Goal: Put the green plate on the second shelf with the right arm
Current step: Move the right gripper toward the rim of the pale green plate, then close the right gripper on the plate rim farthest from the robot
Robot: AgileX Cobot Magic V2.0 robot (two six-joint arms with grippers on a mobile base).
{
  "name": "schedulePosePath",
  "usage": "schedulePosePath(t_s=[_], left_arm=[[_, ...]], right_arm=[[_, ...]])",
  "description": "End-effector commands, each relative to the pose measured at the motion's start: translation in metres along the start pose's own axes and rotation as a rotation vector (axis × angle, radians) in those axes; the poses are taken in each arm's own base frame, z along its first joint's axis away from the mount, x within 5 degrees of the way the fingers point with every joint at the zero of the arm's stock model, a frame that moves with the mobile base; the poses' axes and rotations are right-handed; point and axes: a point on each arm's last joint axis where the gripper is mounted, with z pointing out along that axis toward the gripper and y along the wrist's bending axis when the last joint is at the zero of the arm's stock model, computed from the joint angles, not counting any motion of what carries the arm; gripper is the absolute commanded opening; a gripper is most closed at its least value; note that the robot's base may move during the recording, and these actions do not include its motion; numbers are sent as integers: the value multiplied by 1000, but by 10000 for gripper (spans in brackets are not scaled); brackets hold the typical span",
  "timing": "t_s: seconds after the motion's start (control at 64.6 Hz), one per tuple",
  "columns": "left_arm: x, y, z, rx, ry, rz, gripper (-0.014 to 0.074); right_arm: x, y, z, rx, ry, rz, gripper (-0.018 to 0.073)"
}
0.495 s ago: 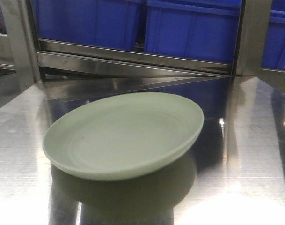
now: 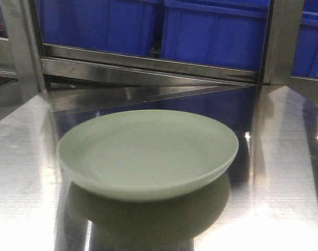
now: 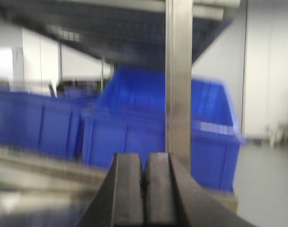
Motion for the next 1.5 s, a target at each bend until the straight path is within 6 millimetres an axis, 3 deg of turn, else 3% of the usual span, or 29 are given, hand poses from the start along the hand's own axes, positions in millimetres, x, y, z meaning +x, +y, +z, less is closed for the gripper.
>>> schedulePosePath(t_s=[0.0, 0.139, 0.232, 0.387, 0.495, 0.603, 0.696, 0.789, 0.882, 1.037, 1.238, 1.331, 1.485], left_arm=[[4, 0, 0, 2, -67, -6, 130], [4, 0, 0, 2, -67, -6, 130], [4, 0, 0, 2, -67, -6, 130], [4, 0, 0, 2, -67, -6, 130], [4, 0, 0, 2, -67, -6, 130], [4, 0, 0, 2, -67, -6, 130], [4, 0, 0, 2, -67, -6, 130], [4, 0, 0, 2, -67, -6, 130], [4, 0, 0, 2, -67, -6, 130], [4, 0, 0, 2, -67, -6, 130], [4, 0, 0, 2, -67, -6, 130], [4, 0, 0, 2, -67, -6, 130], [4, 0, 0, 2, -67, -6, 130]], right_arm=[[-34, 2, -5, -22, -327, 26, 47], [-66, -3, -6, 25, -477, 132, 47], [-90, -4, 4, 46, -362, 214, 47], [-126, 6, 27, 9, -127, 87, 47], [-149, 9, 57, -1, -36, 81, 47], [-151, 11, 99, 2, 83, 89, 50], [-138, 13, 139, -2, 267, 106, 50], [-110, 19, 176, -34, 516, 117, 48], [-88, 31, 198, -88, 727, 187, 48], [-33, 53, 220, -144, 1056, 344, 48], [27, 68, 225, -163, 1345, 386, 64], [47, 71, 224, -157, 1450, 420, 165], [69, 78, 222, -149, 1567, 521, 491]])
